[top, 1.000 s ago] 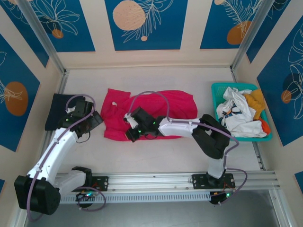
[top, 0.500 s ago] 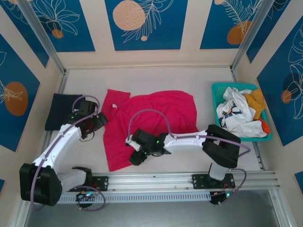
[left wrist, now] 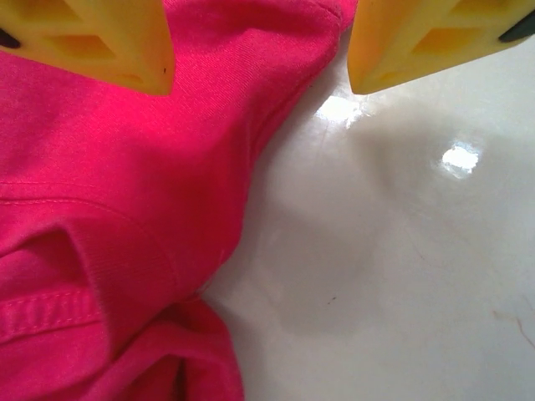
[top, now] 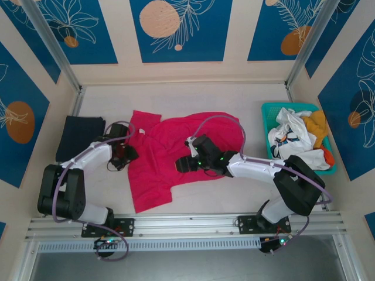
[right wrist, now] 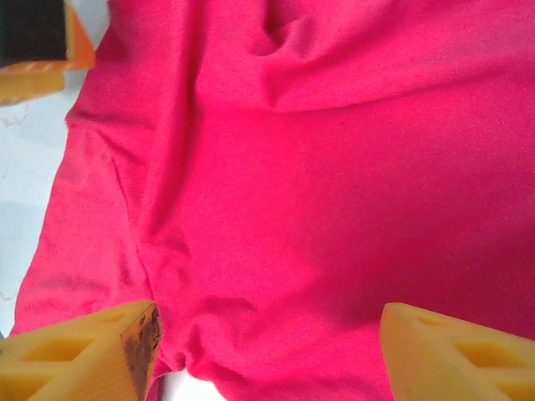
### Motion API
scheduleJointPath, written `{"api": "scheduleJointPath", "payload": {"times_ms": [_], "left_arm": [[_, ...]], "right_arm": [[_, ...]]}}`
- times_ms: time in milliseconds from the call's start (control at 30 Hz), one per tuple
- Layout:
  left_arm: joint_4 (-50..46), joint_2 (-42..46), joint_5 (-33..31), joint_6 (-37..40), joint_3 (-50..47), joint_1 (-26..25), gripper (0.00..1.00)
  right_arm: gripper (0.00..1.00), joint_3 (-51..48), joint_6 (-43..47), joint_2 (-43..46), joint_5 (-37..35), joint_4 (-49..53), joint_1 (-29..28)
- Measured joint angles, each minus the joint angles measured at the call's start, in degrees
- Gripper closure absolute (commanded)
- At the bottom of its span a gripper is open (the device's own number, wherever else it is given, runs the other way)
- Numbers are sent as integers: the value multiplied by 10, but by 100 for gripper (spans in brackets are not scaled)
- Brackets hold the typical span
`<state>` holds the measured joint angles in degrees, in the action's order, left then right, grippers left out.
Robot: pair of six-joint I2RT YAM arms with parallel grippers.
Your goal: Fold and stack the t-shirts
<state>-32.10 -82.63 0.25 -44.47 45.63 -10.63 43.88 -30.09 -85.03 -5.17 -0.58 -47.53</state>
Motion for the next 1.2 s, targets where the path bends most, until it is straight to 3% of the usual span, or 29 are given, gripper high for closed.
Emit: {"api": "scheduleJointPath", "payload": {"times_ms": [133,267,400,533,733,1200], "left_arm": [[0,-20,5,-2,0,0,56],[0,-31,10,-5,0,-3,56],[-8,-29,6,-19,0,-8,42],[-32,8,-12,-37,-6,-13,40],[-44,74,-13,-65,-32,-24,50],[-23,25,2,-97,-69,-42,61]], "right_arm": [[30,-7,-13,16,0,0,21],[31,-10,-20,25,-4,0,33],[31,-17,-28,26,-5,2,34],[31,-23,-32,28,-7,1,34],[31,-28,-35,28,-9,2,34],[31,-28,-38,30,-9,2,34]]}}
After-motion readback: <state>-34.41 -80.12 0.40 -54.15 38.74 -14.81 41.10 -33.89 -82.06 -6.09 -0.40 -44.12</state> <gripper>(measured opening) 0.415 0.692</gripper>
